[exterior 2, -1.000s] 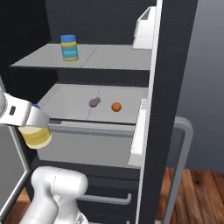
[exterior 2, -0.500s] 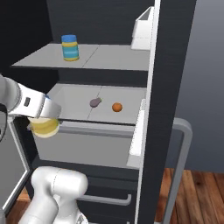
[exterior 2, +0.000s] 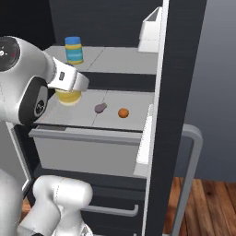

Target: Place the mayonnaise and mayonnaise from the counter to the top shelf of the fridge. If the existing items in the fridge are on the top shelf, move them to other shelves.

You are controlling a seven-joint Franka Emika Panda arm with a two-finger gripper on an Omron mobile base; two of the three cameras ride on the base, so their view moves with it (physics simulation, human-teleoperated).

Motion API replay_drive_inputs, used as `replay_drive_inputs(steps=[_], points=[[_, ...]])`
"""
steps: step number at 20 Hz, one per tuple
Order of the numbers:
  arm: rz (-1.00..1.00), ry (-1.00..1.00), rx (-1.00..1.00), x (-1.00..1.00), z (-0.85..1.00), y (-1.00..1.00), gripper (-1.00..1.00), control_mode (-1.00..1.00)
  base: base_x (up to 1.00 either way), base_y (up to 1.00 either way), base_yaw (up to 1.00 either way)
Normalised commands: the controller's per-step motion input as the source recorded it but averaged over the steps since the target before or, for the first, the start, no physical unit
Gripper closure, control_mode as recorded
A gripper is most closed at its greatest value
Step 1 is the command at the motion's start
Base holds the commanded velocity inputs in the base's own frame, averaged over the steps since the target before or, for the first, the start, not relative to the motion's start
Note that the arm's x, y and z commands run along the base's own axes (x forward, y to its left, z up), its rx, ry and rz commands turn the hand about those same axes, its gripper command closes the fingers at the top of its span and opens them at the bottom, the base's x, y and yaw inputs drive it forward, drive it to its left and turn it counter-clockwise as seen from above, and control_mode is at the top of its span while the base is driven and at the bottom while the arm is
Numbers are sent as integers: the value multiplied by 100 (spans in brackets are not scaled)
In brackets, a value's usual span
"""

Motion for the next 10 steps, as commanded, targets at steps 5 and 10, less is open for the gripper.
replay_drive_inputs(steps=[5,10], points=[[-8,-3,0,100,31,-14,100,-100,0,0,0],[-4,-1,0,100,17,-1,100,-100,0,0,0]])
